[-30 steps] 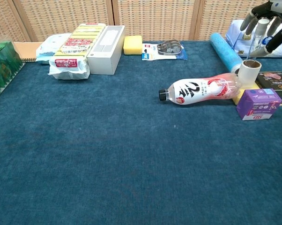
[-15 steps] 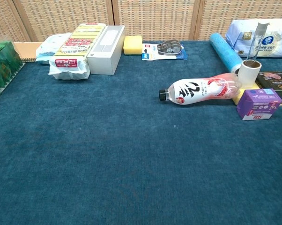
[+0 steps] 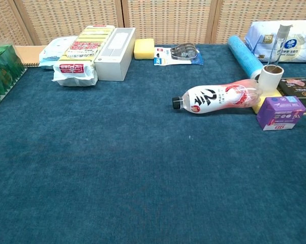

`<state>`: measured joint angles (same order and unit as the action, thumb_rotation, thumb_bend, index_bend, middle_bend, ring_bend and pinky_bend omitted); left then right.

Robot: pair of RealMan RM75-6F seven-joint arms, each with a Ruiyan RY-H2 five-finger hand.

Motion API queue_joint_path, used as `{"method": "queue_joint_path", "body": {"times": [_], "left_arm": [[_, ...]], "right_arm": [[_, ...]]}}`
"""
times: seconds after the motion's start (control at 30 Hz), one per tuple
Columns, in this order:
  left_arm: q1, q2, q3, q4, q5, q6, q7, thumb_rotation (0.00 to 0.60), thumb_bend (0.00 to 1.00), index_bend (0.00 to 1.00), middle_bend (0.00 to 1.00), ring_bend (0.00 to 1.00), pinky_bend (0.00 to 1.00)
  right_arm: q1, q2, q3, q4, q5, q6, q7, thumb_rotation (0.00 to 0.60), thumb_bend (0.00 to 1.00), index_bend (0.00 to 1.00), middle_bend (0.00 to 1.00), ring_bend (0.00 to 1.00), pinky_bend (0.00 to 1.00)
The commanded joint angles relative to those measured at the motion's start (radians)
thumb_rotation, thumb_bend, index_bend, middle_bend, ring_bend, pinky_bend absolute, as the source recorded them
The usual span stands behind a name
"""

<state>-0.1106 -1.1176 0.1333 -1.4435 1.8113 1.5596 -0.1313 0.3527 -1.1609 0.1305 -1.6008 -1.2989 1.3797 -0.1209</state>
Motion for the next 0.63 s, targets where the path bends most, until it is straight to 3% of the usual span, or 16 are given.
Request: {"method": "queue_joint_path", "body": {"times": [0.03, 0.13, 0.23, 0.63], "left_arm": [[-0.001, -0.001, 0.0, -0.003, -0.003, -0.005, 0.006, 0.6, 0.11, 0.0, 0.16, 0.08, 0.3], [0.002, -0.003, 0.001, -0.003, 0.002, 0.002, 0.011, 0.6, 0.11, 0.0, 0.16, 0.08, 0.3], [0.006, -0.005, 0.0, 0.0, 0.002, 0.011, 0.011, 0.6, 0.11, 0.0, 0.16, 0.08, 0.3], [0.015, -0.007, 0.004, 0.009, 0.011, 0.03, 0.006, 0.6, 0.11, 0.0, 0.16, 0.08, 0.3]], "right_arm": [[-0.127, -0.05, -0.133, -0.04, -0.196, 0.179, -0.063, 0.6, 0.24, 0.26, 0.28, 0.26, 0.28], [-0.209, -0.093, -0.22, -0.028, -0.309, 0.269, -0.043, 0.6, 0.24, 0.26, 0.28, 0.26, 0.28], [-0.259, -0.126, -0.25, 0.009, -0.356, 0.325, 0.0, 0.6, 0.24, 0.26, 0.28, 0.26, 0.28], [-0.328, -0.18, -0.245, 0.131, -0.425, 0.404, 0.073, 0.6, 0.24, 0.26, 0.28, 0.26, 0.28]]}}
